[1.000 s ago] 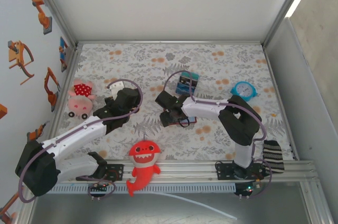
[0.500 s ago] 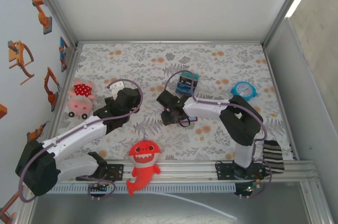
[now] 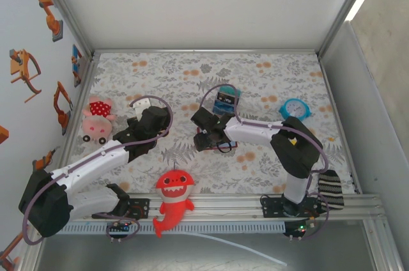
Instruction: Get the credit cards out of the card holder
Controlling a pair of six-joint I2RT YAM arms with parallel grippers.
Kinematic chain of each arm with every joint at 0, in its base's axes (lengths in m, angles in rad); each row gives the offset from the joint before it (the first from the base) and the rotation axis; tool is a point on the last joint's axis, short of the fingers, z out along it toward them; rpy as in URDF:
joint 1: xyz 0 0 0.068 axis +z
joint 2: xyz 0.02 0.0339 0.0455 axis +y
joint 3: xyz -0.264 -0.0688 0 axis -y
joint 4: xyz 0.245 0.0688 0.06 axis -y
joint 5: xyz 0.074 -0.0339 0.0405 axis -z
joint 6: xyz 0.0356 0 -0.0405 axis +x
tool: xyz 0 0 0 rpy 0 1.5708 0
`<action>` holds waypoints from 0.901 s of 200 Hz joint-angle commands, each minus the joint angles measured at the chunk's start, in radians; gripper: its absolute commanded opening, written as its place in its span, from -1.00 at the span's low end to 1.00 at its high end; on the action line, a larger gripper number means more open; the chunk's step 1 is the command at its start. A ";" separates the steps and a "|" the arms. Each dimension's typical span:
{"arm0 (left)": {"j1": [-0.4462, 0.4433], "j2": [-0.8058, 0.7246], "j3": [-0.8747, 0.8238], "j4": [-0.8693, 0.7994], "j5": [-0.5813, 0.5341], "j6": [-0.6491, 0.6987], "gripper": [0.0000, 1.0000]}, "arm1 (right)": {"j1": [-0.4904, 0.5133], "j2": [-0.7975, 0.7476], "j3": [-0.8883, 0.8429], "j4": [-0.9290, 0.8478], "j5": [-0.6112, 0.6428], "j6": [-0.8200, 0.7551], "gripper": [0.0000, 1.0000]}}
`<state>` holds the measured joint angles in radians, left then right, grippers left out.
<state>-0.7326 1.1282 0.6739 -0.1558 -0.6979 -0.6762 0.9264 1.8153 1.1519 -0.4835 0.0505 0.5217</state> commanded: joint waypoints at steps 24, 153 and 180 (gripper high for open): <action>-0.006 -0.011 0.026 -0.009 0.000 0.010 0.94 | 0.004 0.030 0.026 -0.024 0.053 -0.010 0.12; -0.006 0.000 0.034 -0.013 0.006 0.010 0.94 | 0.005 0.067 0.015 -0.006 0.014 0.001 0.27; -0.007 0.000 0.033 -0.011 0.006 0.010 0.94 | -0.001 0.075 0.002 -0.006 0.024 0.009 0.24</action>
<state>-0.7326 1.1282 0.6746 -0.1562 -0.6930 -0.6758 0.9268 1.8591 1.1625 -0.4805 0.0715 0.5198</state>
